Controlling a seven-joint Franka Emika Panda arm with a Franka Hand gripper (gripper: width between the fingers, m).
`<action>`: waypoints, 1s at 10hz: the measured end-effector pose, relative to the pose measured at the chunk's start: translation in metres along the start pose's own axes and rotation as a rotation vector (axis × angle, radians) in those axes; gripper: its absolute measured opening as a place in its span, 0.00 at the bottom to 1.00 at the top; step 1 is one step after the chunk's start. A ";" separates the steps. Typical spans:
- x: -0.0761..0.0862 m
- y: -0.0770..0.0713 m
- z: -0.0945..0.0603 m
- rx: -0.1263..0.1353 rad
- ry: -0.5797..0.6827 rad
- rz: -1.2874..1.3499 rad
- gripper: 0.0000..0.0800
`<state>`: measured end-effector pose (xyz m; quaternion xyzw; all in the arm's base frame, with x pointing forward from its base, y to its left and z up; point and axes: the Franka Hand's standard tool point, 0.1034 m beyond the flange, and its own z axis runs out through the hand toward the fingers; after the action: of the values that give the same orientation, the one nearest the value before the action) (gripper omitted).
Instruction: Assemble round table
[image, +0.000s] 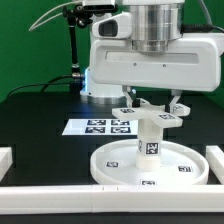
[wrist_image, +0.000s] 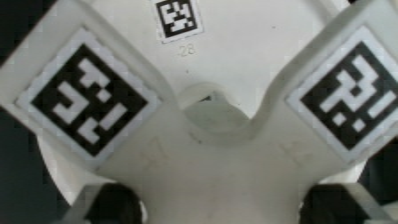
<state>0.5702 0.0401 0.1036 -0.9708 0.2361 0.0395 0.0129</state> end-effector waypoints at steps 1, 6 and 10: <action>0.001 -0.001 0.000 0.001 0.009 0.037 0.55; -0.001 -0.008 -0.001 0.014 0.009 0.297 0.55; 0.001 -0.009 0.002 0.111 0.039 0.785 0.55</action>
Offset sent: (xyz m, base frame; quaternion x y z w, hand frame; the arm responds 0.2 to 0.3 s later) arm 0.0000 0.0000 0.0000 0.0000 0.0000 0.1296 0.9916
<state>0.5754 0.0474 0.1018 -0.8051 0.5914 0.0101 0.0447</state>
